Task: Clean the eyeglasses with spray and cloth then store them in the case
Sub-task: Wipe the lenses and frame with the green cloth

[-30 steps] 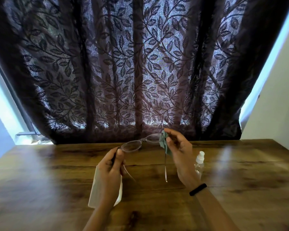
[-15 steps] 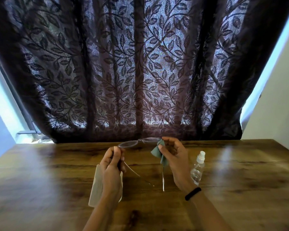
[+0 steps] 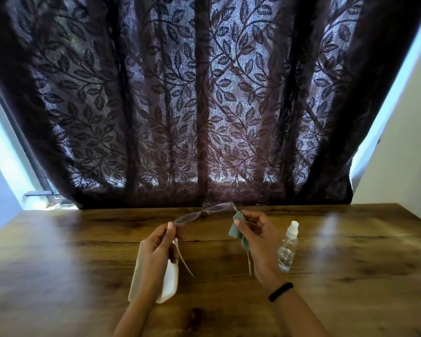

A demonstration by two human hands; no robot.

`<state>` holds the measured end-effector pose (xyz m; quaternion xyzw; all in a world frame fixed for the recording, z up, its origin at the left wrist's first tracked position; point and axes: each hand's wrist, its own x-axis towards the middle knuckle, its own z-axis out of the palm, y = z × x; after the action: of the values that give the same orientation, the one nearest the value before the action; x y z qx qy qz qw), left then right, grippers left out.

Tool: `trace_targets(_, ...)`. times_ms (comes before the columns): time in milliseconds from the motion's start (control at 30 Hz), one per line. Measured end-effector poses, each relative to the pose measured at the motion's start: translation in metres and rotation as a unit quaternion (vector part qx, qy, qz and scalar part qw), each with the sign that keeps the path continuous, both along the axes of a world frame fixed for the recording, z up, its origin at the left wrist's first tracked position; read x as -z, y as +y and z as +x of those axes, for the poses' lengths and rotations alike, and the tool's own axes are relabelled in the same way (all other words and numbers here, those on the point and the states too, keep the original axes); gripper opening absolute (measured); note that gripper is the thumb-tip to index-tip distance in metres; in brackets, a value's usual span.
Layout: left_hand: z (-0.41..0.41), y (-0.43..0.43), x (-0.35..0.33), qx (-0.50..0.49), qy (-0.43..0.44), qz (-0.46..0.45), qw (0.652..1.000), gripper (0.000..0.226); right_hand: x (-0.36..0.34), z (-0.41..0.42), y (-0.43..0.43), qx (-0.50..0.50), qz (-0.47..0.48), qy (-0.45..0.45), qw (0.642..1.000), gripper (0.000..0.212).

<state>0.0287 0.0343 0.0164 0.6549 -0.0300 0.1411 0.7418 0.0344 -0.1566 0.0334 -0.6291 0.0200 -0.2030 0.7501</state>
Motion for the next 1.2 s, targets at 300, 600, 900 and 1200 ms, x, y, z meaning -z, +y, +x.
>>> trace_targets(300,0.012,0.005,-0.026,-0.102,-0.131,0.333,0.928,0.031,-0.008,0.008,-0.003,0.006,-0.162,-0.051,0.986,0.027)
trace_targets(600,0.035,-0.039,-0.062,-0.008,-0.310,0.587,0.747,0.024,-0.012,0.004,0.002,-0.053,-0.281,-0.113,0.952,0.029)
trace_targets(900,0.040,-0.037,-0.061,0.016,-0.324,0.611,0.722,0.019,-0.016,0.002,-0.006,-0.026,-0.320,-0.111,0.941,0.023)
trace_targets(1200,0.046,-0.011,-0.056,-0.013,-0.273,0.553,0.787,0.039,-0.013,0.004,-0.029,0.031,-0.336,-0.116,0.934,0.023)
